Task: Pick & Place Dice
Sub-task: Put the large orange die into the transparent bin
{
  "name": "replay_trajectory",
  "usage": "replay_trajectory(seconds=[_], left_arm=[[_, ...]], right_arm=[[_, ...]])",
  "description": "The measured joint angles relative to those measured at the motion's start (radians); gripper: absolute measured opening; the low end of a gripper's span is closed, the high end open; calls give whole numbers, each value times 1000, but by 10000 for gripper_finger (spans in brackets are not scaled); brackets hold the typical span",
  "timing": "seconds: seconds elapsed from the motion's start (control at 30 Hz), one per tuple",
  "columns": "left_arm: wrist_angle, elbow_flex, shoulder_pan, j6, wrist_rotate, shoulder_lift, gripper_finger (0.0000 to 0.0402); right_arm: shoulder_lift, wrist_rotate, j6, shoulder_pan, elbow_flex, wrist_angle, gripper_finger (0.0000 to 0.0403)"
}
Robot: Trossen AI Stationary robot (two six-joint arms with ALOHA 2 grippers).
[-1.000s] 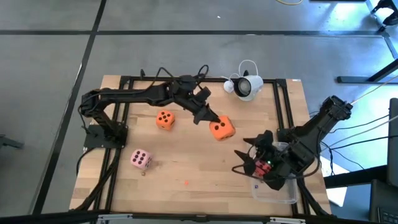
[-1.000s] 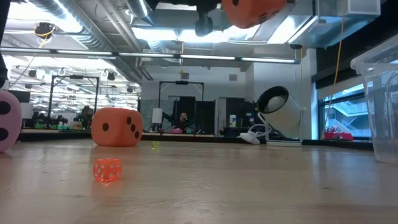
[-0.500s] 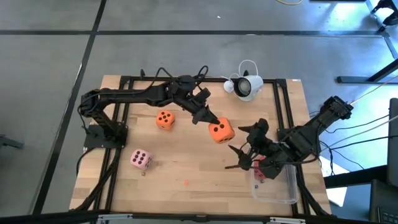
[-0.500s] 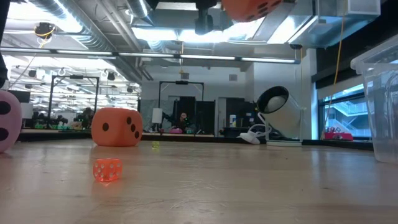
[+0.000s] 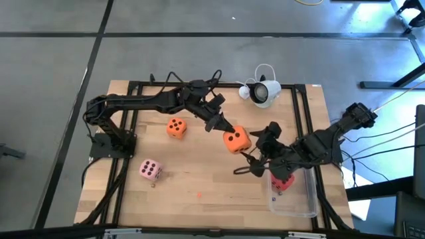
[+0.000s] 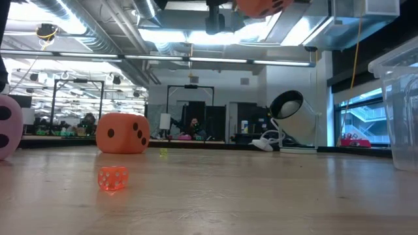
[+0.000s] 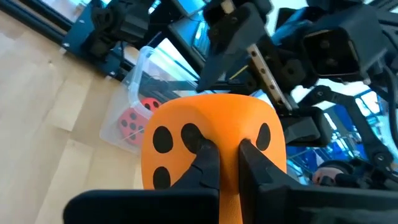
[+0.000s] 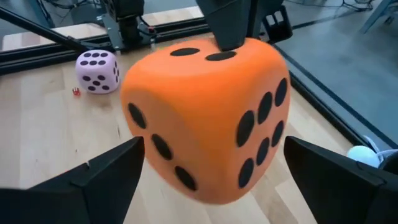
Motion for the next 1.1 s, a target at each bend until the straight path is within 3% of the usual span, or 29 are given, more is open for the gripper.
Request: replay_trajectory(seconds=[0.4,0.73,0.9,1.1], left_arm=[[34,0,-2,-10,35,0,1],[37,0,-1,-14,40,-4,1],[37,0,-2,-20,39,-4,1],[38,0,-2,-22,39,-4,1]], right_arm=[[0,-132,-50,-83,0,54,384],[0,-128,-90,-100,-1,101,381],[0,-129,-89,-103,-2,117,342],[0,-126,-92,-103,-2,147,256]])
